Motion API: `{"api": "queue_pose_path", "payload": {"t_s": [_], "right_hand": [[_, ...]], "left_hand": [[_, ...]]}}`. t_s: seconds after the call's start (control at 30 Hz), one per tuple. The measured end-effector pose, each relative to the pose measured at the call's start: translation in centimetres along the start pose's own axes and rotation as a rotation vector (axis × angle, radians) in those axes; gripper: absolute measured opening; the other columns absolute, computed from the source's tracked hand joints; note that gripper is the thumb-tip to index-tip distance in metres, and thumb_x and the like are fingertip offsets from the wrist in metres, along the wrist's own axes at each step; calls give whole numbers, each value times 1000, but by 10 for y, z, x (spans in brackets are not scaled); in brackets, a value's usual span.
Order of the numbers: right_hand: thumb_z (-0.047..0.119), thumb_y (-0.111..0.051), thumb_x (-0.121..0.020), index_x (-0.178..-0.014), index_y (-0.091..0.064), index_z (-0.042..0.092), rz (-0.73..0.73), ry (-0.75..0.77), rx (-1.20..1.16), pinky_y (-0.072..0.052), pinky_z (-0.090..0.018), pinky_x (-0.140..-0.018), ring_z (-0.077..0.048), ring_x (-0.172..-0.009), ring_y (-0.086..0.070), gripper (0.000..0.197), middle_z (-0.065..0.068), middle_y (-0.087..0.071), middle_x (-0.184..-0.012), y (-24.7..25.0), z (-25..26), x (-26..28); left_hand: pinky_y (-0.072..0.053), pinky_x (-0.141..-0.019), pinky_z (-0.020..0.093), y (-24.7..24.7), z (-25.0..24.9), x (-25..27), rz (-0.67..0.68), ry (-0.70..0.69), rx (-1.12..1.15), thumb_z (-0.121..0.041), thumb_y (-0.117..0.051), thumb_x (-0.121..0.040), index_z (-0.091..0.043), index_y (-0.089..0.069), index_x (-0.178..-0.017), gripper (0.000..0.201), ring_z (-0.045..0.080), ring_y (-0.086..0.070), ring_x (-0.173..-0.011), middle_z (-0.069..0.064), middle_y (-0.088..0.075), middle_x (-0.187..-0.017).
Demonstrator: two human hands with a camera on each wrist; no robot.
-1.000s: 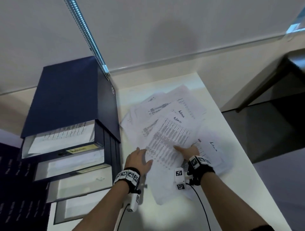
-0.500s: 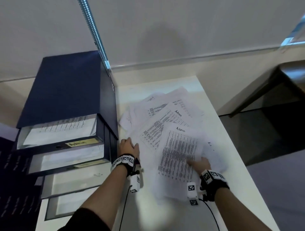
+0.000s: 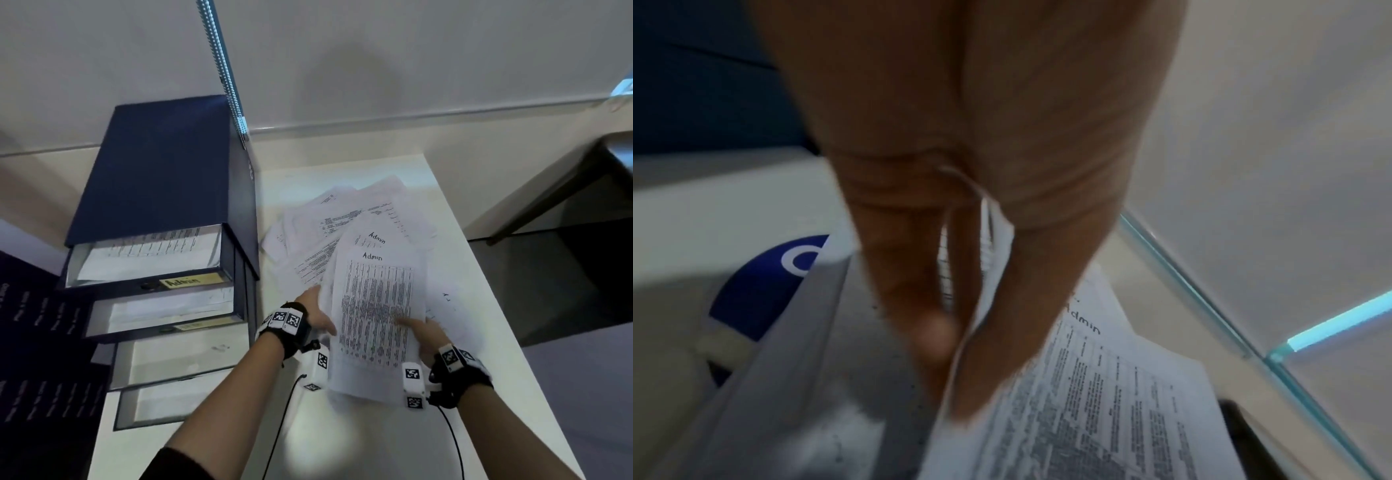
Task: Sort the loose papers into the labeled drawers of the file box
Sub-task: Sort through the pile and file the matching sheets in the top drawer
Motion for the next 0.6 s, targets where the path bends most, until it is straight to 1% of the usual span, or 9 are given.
{"api": "queue_pose_path", "payload": {"t_s": [0.07, 0.1, 0.2, 0.23, 0.33, 0.4, 0.47, 0.53, 0.6], "right_hand": [[6, -73, -82, -114, -61, -3, 18, 0, -30, -52, -61, -88, -41, -93, -68, 36, -26, -69, -105, -1, 2, 10], [3, -73, -83, -111, -61, -3, 6, 10, -38, -54, -58, -85, -40, -90, -68, 32, -26, -69, -103, 1, 1, 12], [0, -74, -81, -113, -61, -4, 26, 50, -6, -60, -45, -69, -36, -82, -69, 35, -24, -70, -101, -1, -2, 14], [5, -80, -76, -119, -58, -3, 22, 71, 3, -61, -44, -67, -35, -83, -69, 49, -23, -69, -104, 1, -3, 10], [27, -97, -47, -140, -46, 5, 30, 134, 62, -52, -61, -90, -40, -108, -64, 108, -23, -60, -130, 8, -11, -16], [17, -91, -57, -130, -55, -2, 72, 154, 92, -49, -61, -95, -41, -104, -66, 83, -23, -67, -118, 2, -4, 4], [15, -86, -65, -107, -68, -4, 147, 205, 204, -52, -61, -90, -43, -93, -70, 49, -24, -73, -98, -10, 16, 49], [22, -83, -73, -92, -71, -1, 175, 358, 309, -56, -57, -84, -43, -88, -70, 33, -23, -74, -89, -16, 33, 74], [28, -80, -78, -87, -73, 6, 170, 532, 406, -59, -39, -75, -25, -82, -73, 25, -12, -76, -85, -18, 54, 101]], "left_hand": [[-45, -107, 42, -6, 2, 5, 43, 38, 42, -56, -83, -66, -22, -44, -143, 93, 26, -57, -122, 1, -54, -141], [-42, -109, 41, -6, 1, 7, -30, 47, 100, -57, -78, -72, -19, -44, -144, 88, 27, -54, -126, 1, -53, -140], [-47, -102, 31, 3, -2, 15, -294, 7, 186, -26, -75, -83, -13, -56, -134, 56, 26, -59, -122, 1, -62, -132], [-47, -99, 27, 3, -3, 19, -259, -4, 192, -18, -76, -81, -12, -57, -133, 56, 24, -60, -121, -1, -63, -128], [-42, -109, 35, -8, -2, 34, 25, -36, 144, -18, -85, -71, -16, -42, -146, 87, 23, -51, -131, 1, -52, -143], [-41, -109, 38, -13, 3, 45, 110, -62, 94, -35, -89, -66, -21, -37, -149, 99, 23, -51, -131, 4, -49, -148], [-40, -108, 35, -9, 12, 55, 38, -50, 80, -53, -83, -69, -19, -33, -150, 101, 25, -50, -131, 5, -46, -149], [-39, -105, 31, 2, 25, 63, -113, -20, 124, -52, -80, -73, -15, -38, -148, 94, 25, -49, -132, 6, -48, -147], [-49, -94, 31, 10, 38, 68, -193, -39, 230, -36, -87, -71, -16, -58, -131, 70, 26, -64, -110, 16, -62, -131]]}}
Point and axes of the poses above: each hand's wrist, its own x-axis away from the middle knuckle, its own y-axis out of the back of the hand, z = x × y, the point moved 4 cm from there along -x, towards the middle knuckle
